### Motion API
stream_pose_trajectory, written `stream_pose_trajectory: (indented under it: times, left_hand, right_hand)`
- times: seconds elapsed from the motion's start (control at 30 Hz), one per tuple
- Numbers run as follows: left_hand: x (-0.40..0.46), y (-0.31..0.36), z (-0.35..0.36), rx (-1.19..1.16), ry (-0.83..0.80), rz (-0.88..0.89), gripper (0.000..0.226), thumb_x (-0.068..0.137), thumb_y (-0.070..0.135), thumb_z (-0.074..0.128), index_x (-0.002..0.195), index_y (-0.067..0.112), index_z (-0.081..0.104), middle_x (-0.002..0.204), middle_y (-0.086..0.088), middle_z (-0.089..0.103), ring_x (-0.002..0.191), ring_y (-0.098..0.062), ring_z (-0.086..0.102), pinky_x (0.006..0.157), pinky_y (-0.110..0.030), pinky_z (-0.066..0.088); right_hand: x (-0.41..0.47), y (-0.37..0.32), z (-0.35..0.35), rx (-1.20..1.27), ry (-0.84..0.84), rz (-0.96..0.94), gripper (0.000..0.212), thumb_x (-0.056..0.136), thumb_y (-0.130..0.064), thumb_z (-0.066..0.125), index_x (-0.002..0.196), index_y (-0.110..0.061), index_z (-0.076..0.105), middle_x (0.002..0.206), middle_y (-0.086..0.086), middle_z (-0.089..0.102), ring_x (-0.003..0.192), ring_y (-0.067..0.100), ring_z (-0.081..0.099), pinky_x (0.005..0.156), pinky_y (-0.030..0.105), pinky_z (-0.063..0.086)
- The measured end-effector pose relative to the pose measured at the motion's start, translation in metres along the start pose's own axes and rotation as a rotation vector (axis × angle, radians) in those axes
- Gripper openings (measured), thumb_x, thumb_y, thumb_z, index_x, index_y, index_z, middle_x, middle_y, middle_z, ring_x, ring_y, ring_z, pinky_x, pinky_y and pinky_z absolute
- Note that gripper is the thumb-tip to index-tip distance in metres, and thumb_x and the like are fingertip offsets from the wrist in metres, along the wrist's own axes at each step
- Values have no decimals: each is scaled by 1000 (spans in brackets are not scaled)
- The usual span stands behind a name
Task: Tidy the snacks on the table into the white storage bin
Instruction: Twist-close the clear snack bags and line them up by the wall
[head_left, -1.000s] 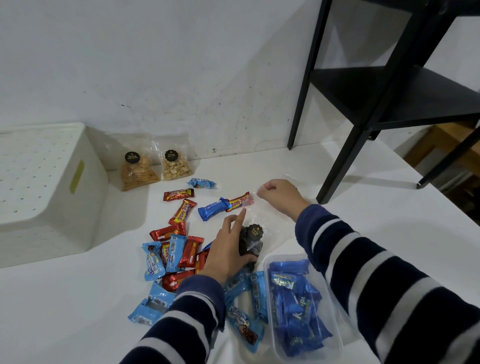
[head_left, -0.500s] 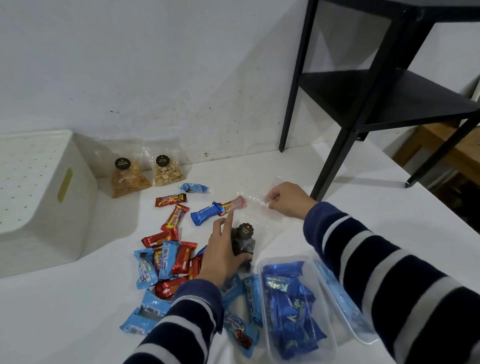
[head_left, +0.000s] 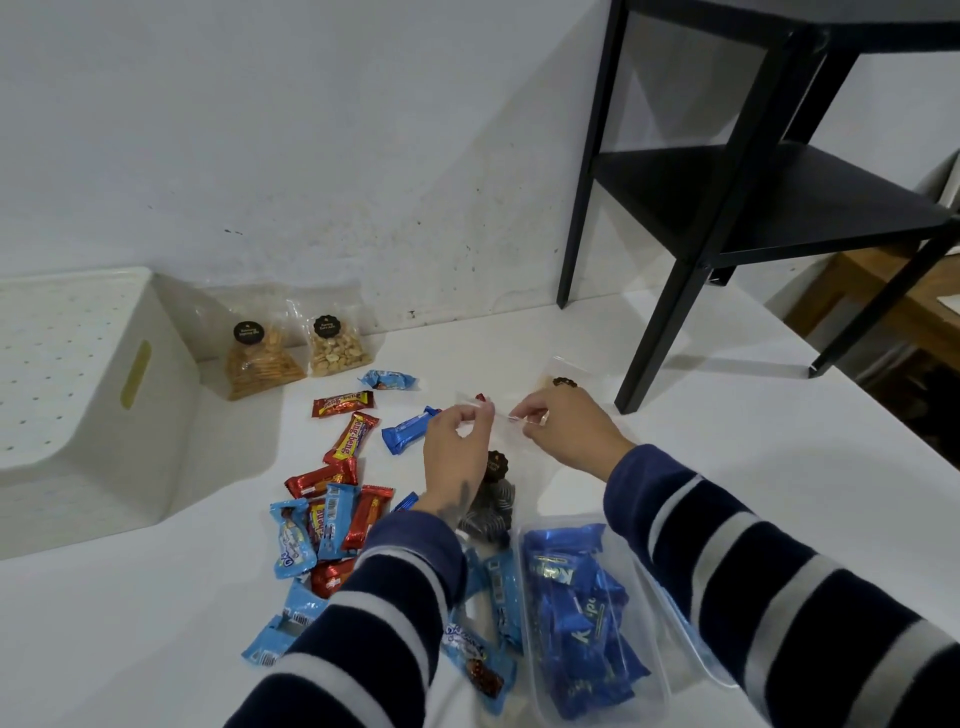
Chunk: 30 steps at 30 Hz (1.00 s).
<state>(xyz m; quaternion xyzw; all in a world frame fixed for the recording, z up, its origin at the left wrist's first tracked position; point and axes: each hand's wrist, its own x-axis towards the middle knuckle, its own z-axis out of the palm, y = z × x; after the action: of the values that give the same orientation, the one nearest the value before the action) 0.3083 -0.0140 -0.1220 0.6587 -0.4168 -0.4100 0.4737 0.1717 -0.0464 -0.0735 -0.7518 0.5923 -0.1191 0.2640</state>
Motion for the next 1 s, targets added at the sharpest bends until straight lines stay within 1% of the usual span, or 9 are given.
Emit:
stream_pose_trajectory:
  times: [0.1,0.2,0.27,0.37,0.57,0.7,0.83,0.93,1.0]
  left_hand:
    - [0,-1,1,-27,-5,9,20,91,34,57,86,18,69,105,3,67,103,-14,58,88,-27,43]
    - [-2,-5,3,-15,3,66,15,91,28,58,82,22,68,101,9,67,103,-15,59,92,-32,46]
    - [-2,-8,3,5,1,74,14,90,28,58,81,22,67,101,9,67,103,-15,58,94,-36,47]
    - [-2,-7,1,11,21,62,13,90,28,59,82,21,66,100,9,66,102,-14,58,96,-36,47]
    - [0,-9,0,11,-8,116,14,89,31,60,79,26,67,100,10,67,107,-14,57,97,-40,46]
    - [0,-7,2,0,-24,131,15,89,26,60,76,26,67,102,7,67,108,-14,55,100,-39,44]
    - [1,-6,2,-14,-13,104,14,90,27,61,76,29,65,104,8,66,110,-14,55,100,-37,44]
    - [-3,-12,-3,24,-13,149,8,90,26,62,87,34,62,106,16,60,113,-12,52,100,-31,41]
    - [-9,-24,-11,93,-80,132,24,87,27,67,107,35,56,118,16,51,117,-9,47,101,-27,37]
  right_hand:
    - [-6,-1,0,128,7,1,18,89,-23,61,100,-16,73,89,-6,66,85,13,58,73,20,44]
    - [-5,-2,1,247,34,47,28,91,-29,59,91,-6,74,95,6,72,87,22,62,75,26,47]
    - [-2,-1,4,241,60,96,24,93,-26,56,87,-10,73,100,3,72,85,16,61,72,21,45]
    - [6,1,2,164,103,151,24,94,-24,51,88,-16,73,103,1,69,86,14,59,79,26,46]
    - [1,-4,1,197,27,50,21,86,-35,66,87,-16,74,83,-8,67,74,3,56,64,11,40]
    - [8,-3,7,239,73,138,13,88,-25,63,77,-21,68,75,-9,62,80,18,66,76,29,53]
    - [11,-8,8,210,67,138,17,90,-22,57,75,-27,63,73,-14,59,82,16,65,83,36,54]
    - [14,-8,9,238,58,114,13,91,-22,57,82,-22,67,79,-8,63,83,17,65,85,37,54]
    - [14,-6,9,278,87,112,15,91,-22,57,86,-18,70,80,-5,65,85,18,65,85,38,54]
